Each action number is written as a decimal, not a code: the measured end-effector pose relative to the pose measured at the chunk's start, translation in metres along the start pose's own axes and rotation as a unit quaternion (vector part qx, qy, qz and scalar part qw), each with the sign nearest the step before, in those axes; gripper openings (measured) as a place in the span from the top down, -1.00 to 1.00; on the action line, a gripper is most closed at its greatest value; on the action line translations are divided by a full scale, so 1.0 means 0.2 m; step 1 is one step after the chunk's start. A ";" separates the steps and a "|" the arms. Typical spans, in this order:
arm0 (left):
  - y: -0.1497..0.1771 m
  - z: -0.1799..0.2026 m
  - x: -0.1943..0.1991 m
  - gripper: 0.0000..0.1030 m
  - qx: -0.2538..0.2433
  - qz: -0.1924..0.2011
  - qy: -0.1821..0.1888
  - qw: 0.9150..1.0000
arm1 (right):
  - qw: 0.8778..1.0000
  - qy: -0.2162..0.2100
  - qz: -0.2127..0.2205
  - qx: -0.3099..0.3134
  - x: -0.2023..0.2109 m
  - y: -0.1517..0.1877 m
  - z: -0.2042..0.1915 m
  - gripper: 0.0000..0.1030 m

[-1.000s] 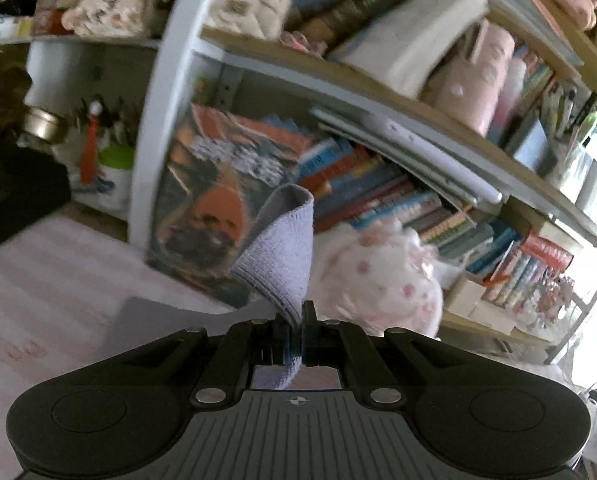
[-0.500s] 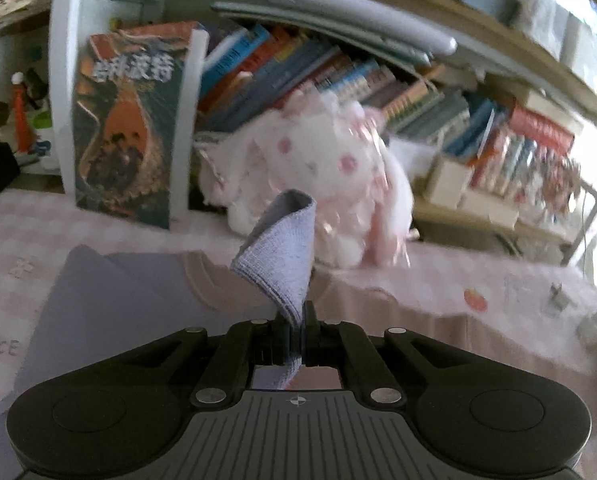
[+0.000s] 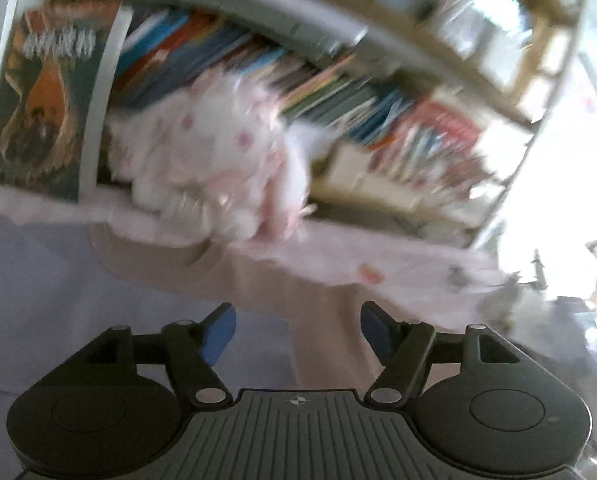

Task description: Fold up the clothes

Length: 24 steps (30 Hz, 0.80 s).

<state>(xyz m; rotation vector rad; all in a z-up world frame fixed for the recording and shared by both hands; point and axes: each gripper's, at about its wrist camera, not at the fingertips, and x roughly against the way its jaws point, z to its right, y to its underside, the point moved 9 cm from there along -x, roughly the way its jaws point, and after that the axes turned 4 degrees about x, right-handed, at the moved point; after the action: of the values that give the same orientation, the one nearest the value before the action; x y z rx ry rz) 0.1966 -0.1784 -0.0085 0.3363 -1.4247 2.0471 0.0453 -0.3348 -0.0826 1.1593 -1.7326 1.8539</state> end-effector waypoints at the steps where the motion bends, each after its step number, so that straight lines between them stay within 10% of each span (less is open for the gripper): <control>1: 0.00 -0.03 0.07 -0.39 -0.003 0.002 -0.012 1.000 | 1.000 -0.003 -0.001 -0.001 0.00 0.00 0.00 -0.79; 7: 0.18 -0.43 0.42 -0.38 0.004 -0.016 -0.144 0.990 | 1.000 0.002 0.000 -0.001 -0.03 -0.01 0.00 -0.13; 14: 0.42 -0.92 0.85 -0.38 0.018 -0.042 -0.301 0.952 | 1.000 0.001 -0.001 0.018 -0.02 -0.01 0.00 0.00; 24: 0.49 -1.03 0.82 -0.06 0.073 -0.058 -0.242 0.966 | 1.000 0.029 -0.008 -0.001 -0.02 0.00 -0.05 0.32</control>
<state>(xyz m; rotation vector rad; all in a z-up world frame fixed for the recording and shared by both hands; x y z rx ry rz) 0.0352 0.0424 -0.0759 1.0154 -1.4833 2.0615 0.0454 -0.3248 -0.0844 1.1034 -1.6890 1.8567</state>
